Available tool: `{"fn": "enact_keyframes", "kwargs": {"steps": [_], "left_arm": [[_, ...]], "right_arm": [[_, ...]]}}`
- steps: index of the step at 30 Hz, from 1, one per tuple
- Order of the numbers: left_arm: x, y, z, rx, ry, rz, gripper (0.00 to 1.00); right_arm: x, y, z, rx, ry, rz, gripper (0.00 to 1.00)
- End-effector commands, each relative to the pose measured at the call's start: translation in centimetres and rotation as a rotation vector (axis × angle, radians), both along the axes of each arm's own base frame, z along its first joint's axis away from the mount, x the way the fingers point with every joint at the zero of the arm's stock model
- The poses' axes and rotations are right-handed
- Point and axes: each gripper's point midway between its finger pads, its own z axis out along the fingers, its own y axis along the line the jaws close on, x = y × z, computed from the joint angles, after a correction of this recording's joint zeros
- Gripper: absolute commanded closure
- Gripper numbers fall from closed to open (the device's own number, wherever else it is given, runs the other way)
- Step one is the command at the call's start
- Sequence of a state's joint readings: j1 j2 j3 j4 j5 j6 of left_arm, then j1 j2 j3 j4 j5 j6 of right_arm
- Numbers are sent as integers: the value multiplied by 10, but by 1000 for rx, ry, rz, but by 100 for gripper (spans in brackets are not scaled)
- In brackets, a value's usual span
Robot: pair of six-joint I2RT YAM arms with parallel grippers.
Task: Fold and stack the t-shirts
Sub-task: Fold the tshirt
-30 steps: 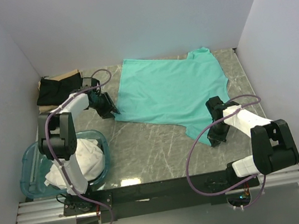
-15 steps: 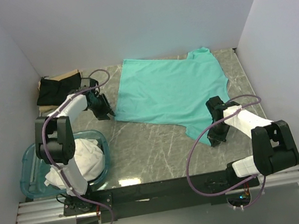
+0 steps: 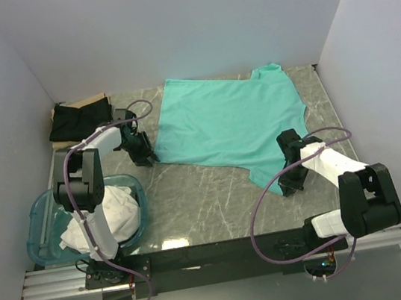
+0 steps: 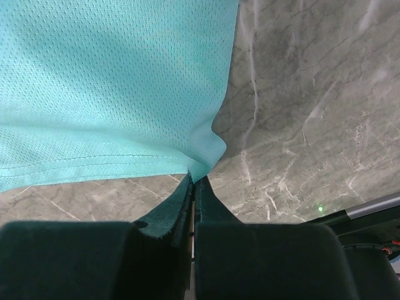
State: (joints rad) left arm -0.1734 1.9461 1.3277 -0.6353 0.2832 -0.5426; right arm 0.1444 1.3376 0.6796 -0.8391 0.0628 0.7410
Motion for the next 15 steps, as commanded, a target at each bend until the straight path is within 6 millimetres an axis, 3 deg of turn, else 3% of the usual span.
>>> {"fn": "enact_keyframes", "kwargs": {"steps": [1,15], "left_arm": [[5,-7,5,-23,-20,-23,58],[16,-10,-2,-34,-35,5,62]], "right_arm": [[1,-2,3,-10,-23,-15,100],[0,-2,3,-11,-25,-18,100]]}}
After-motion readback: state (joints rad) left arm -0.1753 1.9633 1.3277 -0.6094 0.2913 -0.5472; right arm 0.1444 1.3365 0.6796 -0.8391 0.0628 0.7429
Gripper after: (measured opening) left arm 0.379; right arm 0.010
